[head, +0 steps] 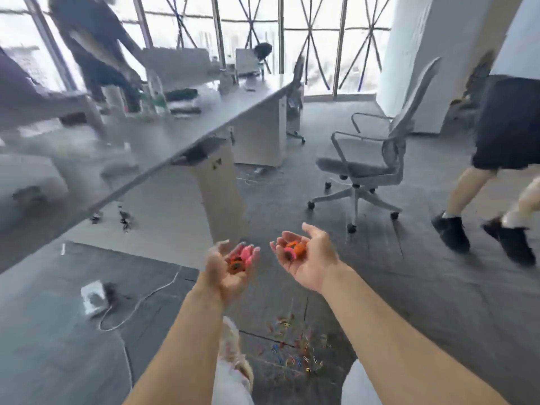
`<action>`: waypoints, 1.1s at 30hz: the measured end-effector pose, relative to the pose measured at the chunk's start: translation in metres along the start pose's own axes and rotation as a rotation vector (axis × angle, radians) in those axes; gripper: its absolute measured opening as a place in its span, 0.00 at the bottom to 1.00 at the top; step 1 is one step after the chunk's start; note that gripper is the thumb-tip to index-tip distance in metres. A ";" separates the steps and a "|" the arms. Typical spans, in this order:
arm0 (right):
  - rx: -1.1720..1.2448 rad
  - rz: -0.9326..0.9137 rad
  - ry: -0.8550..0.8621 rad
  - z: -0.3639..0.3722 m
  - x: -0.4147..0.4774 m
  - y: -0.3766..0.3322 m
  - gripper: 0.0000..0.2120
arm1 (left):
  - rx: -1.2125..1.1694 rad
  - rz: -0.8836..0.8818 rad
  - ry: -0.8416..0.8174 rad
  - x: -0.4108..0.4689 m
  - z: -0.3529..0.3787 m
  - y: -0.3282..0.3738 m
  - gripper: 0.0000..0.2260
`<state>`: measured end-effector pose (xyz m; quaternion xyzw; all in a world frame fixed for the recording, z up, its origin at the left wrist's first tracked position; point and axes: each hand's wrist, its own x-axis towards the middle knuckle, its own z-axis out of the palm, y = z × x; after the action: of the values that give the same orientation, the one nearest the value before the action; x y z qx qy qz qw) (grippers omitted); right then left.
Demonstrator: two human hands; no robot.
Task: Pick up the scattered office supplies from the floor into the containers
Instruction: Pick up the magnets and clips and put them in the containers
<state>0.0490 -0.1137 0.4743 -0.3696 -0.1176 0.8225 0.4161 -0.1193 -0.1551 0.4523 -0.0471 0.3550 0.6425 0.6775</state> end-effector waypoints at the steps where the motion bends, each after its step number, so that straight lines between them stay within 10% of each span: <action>1: -0.021 0.032 -0.063 0.015 -0.019 0.015 0.21 | 0.046 0.032 0.012 -0.029 -0.006 0.014 0.15; 15: -0.677 0.195 -0.573 0.213 -0.144 0.174 0.12 | 0.336 0.761 0.253 -0.303 -0.079 0.139 0.13; 28: -1.136 0.047 -0.980 0.384 -0.035 0.236 0.17 | 1.287 1.052 0.758 -0.318 -0.138 0.310 0.11; 33: -1.134 -0.008 -0.892 0.440 0.024 0.235 0.17 | 1.479 1.136 0.918 -0.295 -0.155 0.394 0.12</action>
<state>-0.4112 -0.1919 0.6514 -0.1574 -0.6864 0.7059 0.0753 -0.5179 -0.4158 0.6511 0.3144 0.8541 0.4090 -0.0654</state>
